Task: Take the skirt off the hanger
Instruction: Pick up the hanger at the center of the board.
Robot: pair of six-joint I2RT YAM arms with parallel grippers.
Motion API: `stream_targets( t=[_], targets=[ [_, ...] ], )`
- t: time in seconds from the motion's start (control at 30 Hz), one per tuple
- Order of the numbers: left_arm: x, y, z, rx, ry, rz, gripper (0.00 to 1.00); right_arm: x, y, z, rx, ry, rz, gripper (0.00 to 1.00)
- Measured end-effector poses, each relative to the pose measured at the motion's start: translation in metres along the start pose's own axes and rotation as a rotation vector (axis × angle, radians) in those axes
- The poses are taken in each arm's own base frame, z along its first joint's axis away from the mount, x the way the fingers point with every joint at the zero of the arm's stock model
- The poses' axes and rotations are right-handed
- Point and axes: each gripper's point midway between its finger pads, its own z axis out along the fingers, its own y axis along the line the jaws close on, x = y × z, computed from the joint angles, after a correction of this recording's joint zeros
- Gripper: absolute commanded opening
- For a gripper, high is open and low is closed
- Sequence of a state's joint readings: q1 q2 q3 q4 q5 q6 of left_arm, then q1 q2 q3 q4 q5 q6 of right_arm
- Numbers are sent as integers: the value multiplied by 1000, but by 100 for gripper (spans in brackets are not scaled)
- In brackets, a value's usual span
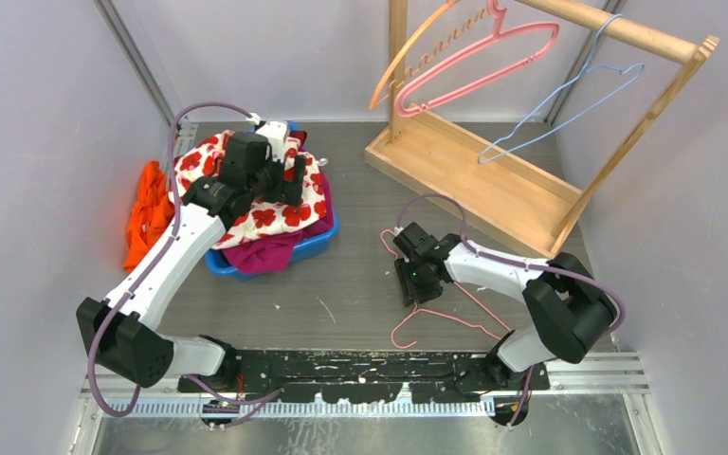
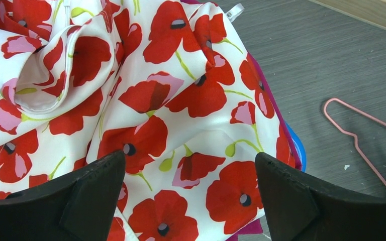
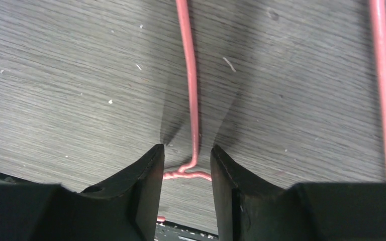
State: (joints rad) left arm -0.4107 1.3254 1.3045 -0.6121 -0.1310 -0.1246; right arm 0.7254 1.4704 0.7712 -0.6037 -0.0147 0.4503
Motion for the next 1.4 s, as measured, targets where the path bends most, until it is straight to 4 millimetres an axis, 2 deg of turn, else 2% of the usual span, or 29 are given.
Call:
stream_targets(
  t=[0.2, 0.4, 0.47, 0.5, 0.67, 0.83, 0.93, 1.0, 1.1, 1.17, 1.27, 1.4],
  targets=[
    [1, 0, 0, -1, 3, 1, 99, -3, 5, 1, -26, -7, -3, 37],
    [2, 0, 0, -1, 7, 0, 99, -4, 6, 3, -23, -10, 5, 20],
    [2, 0, -1, -2, 8, 1, 99, -5, 3, 3, -8, -13, 18, 6],
    [2, 1, -1, -3, 8, 0, 99, -5, 2, 3, 3, -14, 24, 2],
    [5, 1, -4, -5, 7, -2, 99, -6, -4, 3, 45, -29, 62, 1],
    [3, 3, -16, -5, -19, -4, 99, -7, -11, -3, 93, -21, 55, 1],
    [-2, 4, -24, -1, -45, -3, 99, -21, -4, -21, 89, -21, 25, 1],
    [-3, 2, -27, 9, -51, 0, 99, -47, 11, -42, 48, -80, 5, 1],
    [-2, -3, -27, 44, -47, 8, 99, -95, 39, -86, -39, -218, -25, 1],
    [-1, -9, -28, 78, -41, 17, 99, -118, 53, -115, -91, -305, -39, 1],
    [1, -19, -31, 139, -27, 28, 100, -129, 59, -135, -124, -361, -49, 1],
    [-4, -32, -38, 217, -33, 26, 99, -123, 57, -134, -113, -335, -54, 1]
  ],
)
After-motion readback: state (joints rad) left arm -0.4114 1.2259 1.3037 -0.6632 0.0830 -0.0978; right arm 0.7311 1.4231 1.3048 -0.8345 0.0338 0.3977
